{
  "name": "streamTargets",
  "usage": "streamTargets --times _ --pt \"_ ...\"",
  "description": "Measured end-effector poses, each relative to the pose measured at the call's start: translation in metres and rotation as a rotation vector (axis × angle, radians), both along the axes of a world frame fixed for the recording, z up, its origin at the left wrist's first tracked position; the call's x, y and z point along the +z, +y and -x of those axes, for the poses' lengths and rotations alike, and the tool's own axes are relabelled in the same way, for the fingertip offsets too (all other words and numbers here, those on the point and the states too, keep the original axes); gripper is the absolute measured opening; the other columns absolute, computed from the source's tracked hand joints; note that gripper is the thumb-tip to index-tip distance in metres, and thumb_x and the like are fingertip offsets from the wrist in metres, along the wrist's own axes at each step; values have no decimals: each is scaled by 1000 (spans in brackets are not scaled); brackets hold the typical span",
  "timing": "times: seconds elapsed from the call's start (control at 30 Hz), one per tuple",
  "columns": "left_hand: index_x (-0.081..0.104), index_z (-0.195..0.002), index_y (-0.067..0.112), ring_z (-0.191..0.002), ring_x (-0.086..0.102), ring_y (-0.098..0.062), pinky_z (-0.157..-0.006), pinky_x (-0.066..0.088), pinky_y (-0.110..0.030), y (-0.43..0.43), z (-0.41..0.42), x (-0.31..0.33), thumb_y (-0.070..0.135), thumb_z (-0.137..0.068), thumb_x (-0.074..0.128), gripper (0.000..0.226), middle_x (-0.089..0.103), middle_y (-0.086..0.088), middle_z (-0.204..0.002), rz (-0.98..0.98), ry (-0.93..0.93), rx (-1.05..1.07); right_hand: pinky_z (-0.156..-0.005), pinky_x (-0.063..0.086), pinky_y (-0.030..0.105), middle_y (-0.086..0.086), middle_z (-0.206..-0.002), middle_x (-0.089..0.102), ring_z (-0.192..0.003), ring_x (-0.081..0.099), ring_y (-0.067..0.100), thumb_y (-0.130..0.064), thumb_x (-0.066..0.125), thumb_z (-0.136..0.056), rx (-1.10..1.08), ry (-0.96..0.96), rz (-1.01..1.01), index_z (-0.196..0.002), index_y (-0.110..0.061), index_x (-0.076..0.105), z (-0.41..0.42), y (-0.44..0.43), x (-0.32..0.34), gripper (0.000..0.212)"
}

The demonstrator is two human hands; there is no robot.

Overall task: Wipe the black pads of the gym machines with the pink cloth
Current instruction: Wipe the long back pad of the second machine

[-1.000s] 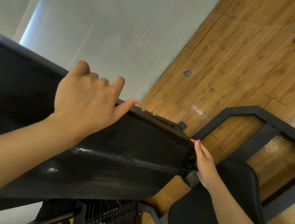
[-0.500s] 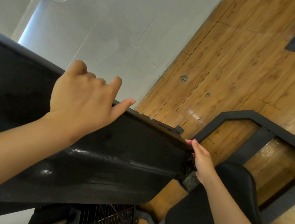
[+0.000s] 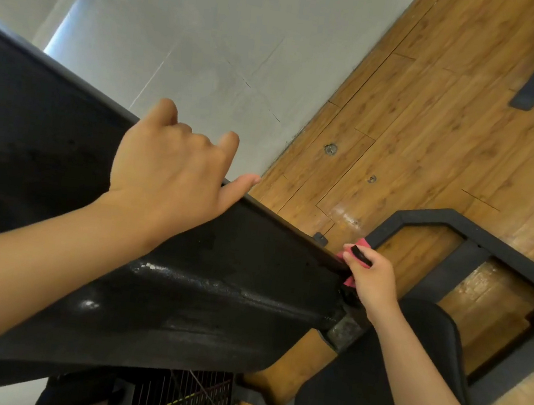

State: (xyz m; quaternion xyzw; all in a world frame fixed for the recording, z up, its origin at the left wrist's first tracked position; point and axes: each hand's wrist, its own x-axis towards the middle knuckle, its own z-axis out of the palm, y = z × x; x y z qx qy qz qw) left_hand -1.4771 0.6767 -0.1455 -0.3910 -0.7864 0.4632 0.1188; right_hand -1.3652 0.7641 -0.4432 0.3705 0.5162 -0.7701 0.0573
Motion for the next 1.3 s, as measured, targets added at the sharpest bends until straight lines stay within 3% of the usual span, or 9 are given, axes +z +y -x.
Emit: streamTargets --times 0.13,0.3,0.53,0.7,0.83,0.93,1.1,1.2,1.3 --pt "36 -67 9 -38 22 -17 -75 34 -37 2 -2 2 56 -96 21 58 25 -2 -38 18 -8 27 -81 54 43 -9 -116 58 -88 59 3 -19 59 -94 145 159 -136 -117 -20 65 22 4 51 24" --pt "35 -67 11 -38 26 -16 -75 33 -36 5 -3 5 57 -96 16 58 28 -1 -38 62 6 59 -71 44 12 -17 -111 60 -102 55 1 -20 59 -94 132 279 -86 -112 -26 67 30 -3 84 20" --pt "37 -69 14 -41 34 -14 -79 36 -35 3 -6 3 59 -95 9 59 36 2 -44 90 2 44 -94 52 39 -2 -123 61 -109 59 20 -39 60 -93 -106 165 206 -100 -38 70 6 9 81 13" --pt "47 -76 16 -50 43 -14 -81 33 -36 9 -11 -6 68 -91 14 64 45 3 -50 48 32 158 -95 51 38 2 -120 64 -109 61 20 -36 55 -95 -161 141 311 -105 -33 67 -14 16 83 16" --pt "61 -96 16 -83 61 -24 -98 32 -41 16 -32 -29 63 -92 33 54 64 -2 -80 -397 -236 147 -98 50 41 1 -123 62 -111 60 20 -30 58 -94 -136 143 408 -120 -30 61 -25 11 87 26" --pt "61 -91 21 -74 62 -17 -84 43 -36 19 -72 -60 54 -94 42 38 65 5 -77 -751 -491 127 -99 49 43 3 -127 61 -113 61 22 -19 61 -92 -147 191 441 -127 -29 56 -32 11 90 37" --pt "60 -86 29 -76 62 -8 -69 54 -35 11 -122 -128 49 -94 45 27 64 11 -80 -1212 -852 650 -71 55 28 0 -124 58 -105 63 18 -14 62 -91 -119 163 377 -133 -35 46 -41 17 87 49" --pt "62 -82 23 -79 64 -12 -74 55 -39 9 -141 -171 41 -95 50 26 66 6 -81 -1568 -943 997 -76 56 32 3 -126 57 -106 63 21 -7 61 -92 -148 128 421 -139 -30 41 -46 20 76 56" --pt "59 -89 15 -86 63 -20 -76 52 -34 12 -159 -208 40 -91 60 25 64 -1 -88 -1861 -853 1415 -91 53 42 7 -119 60 -106 61 25 -4 59 -91 -164 69 430 -127 -21 53 -50 17 69 41"
